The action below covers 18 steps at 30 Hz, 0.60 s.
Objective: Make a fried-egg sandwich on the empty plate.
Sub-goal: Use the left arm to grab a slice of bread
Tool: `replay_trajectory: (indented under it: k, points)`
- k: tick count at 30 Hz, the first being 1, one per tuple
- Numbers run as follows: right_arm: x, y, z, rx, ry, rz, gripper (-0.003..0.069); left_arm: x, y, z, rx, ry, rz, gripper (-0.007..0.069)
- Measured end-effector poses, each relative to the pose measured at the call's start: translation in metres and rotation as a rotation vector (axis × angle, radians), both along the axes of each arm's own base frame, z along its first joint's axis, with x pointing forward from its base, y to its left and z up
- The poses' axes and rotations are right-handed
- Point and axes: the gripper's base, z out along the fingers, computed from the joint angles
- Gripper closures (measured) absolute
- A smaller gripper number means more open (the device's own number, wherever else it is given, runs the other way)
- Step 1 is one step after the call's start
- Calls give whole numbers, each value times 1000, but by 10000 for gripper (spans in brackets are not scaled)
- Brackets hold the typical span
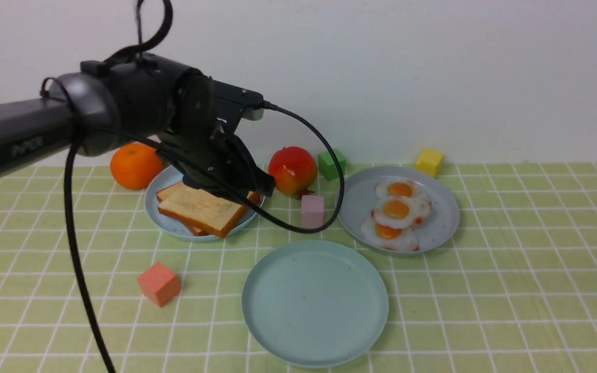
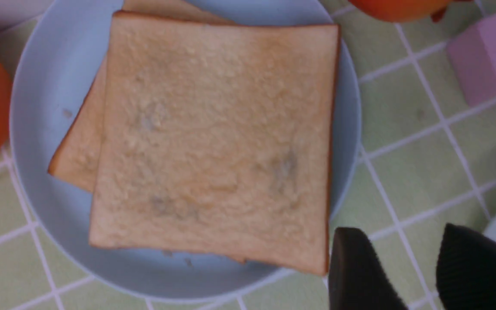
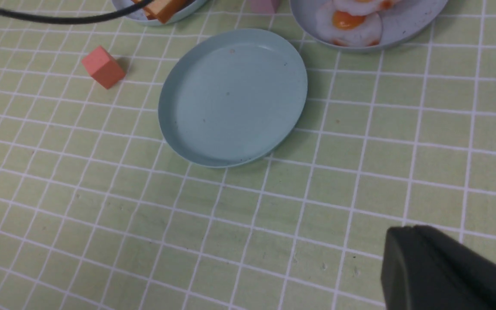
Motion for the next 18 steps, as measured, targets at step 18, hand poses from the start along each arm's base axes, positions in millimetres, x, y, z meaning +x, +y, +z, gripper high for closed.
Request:
replay_trajectory:
  k: [18]
  points:
    - [1, 2, 2, 21, -22, 9, 647, 33, -4, -50, 115, -38, -48, 155]
